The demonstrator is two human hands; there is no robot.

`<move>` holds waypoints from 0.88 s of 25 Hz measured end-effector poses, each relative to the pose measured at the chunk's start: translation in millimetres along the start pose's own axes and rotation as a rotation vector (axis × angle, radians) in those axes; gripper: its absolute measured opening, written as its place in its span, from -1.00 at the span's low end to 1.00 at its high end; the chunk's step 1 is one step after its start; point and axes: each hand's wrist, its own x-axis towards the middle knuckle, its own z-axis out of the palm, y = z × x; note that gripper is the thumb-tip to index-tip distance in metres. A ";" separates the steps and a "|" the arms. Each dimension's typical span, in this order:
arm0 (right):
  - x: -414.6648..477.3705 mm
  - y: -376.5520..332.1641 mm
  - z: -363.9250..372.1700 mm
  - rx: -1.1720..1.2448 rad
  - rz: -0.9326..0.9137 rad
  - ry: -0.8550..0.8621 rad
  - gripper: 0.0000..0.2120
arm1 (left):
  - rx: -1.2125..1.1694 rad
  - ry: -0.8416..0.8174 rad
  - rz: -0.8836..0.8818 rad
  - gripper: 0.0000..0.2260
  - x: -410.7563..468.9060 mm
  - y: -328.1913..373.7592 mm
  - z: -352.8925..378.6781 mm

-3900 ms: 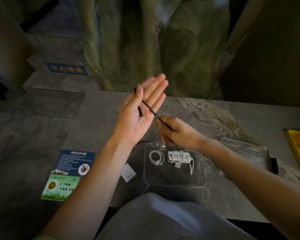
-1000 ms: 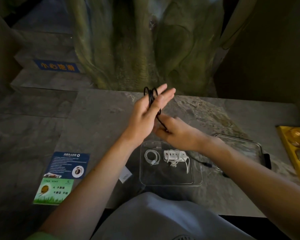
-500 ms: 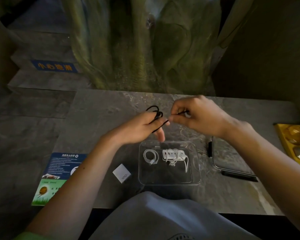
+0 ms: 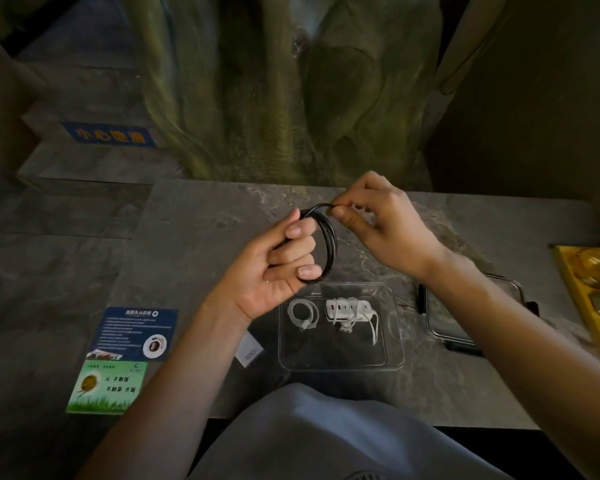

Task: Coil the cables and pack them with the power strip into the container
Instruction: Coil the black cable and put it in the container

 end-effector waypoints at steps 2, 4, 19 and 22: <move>-3.0 -5.8 10.2 -0.001 0.084 0.010 -0.88 | -0.077 -0.003 0.003 -0.74 -0.6 -6.8 -1.6; -5.1 -13.1 19.4 0.217 0.262 -0.025 -0.84 | -0.103 0.015 0.019 -0.74 -1.0 -13.2 -0.6; -51.1 -17.4 46.7 1.446 0.818 -0.068 -0.76 | 0.216 0.316 -0.067 -0.70 -15.6 -9.9 -18.1; -52.4 -16.3 48.6 1.439 0.840 -0.066 -0.77 | 0.306 0.381 -0.070 -0.72 -18.4 -7.3 -19.4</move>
